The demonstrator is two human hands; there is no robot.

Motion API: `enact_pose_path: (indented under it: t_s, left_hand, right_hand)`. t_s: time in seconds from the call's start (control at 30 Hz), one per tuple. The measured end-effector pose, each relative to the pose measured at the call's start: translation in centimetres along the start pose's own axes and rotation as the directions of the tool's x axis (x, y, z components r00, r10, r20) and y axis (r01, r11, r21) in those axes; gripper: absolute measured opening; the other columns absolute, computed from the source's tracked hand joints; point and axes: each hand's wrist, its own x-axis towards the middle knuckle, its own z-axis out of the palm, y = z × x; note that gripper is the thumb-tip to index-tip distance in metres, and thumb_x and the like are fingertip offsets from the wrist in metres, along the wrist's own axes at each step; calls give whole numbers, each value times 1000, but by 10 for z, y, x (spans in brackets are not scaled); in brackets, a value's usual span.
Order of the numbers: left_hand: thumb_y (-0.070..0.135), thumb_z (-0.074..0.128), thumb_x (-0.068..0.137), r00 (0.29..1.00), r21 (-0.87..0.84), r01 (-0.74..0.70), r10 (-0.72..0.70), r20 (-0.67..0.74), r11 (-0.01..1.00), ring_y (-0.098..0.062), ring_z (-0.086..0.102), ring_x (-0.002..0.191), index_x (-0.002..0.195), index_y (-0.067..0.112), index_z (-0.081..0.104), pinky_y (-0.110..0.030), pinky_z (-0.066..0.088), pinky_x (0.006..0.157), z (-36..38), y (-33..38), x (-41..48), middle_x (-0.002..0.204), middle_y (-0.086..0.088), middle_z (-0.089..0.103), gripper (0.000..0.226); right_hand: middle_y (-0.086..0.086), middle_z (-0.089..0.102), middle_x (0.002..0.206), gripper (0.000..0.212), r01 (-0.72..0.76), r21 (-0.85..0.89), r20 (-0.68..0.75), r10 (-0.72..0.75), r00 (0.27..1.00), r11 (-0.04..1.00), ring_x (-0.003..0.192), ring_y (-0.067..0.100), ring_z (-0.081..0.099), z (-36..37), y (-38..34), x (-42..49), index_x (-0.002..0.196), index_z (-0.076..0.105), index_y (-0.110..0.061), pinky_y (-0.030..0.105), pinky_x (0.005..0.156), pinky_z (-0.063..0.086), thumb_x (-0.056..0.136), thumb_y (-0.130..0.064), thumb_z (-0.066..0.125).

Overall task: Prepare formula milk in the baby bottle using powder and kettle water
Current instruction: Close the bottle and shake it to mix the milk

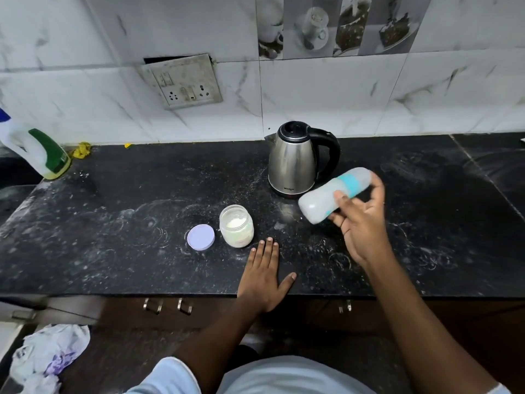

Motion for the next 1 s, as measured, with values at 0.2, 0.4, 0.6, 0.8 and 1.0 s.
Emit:
enact_pose_path:
  t_s: [0.2,0.4,0.6,0.8,1.0]
  left_hand:
    - [80,8,101,1000,2,-2,2,-11,1000,-22,-21,166,172,12,-6,-42,-15,134,-1,0,0,180,-7,-17,99]
    - [81,7,101,1000,8,0,0,-6,1000,-22,-21,166,172,12,-6,-42,-14,134,0,-1,0,181,-8,-17,100]
    - [80,7,101,1000,11,-1,1,-6,1000,-22,-21,166,172,12,-6,-42,-15,134,0,0,0,180,-8,-17,99]
    - [79,9,102,1000,1,0,0,-3,1000,-23,-20,167,172,12,-6,-43,-13,135,-2,0,-1,181,-9,-16,99]
    - [79,7,102,1000,3,-4,4,-5,1000,-23,-20,167,172,12,-7,-43,-13,135,-2,1,-1,180,-8,-17,99]
  right_hand:
    - [12,75,120,75,21,-4,37,-21,999,1000,114,32,72,-2,-3,2,143,46,-39,45,84,63,87,1,77]
    - [18,75,119,80,-18,-95,172,34,984,995,104,25,75,0,9,-3,145,47,-38,37,78,63,84,3,78]
    - [15,77,115,77,-72,-111,200,93,975,991,104,27,76,-3,11,-4,141,49,-41,38,76,63,82,-6,83]
    - [13,78,115,73,-39,-69,90,45,995,997,106,27,75,1,8,0,142,46,-41,41,78,63,86,-5,78]
    - [9,77,120,71,37,0,-45,-37,998,999,114,28,73,-4,3,3,144,44,-39,48,84,63,90,-5,75]
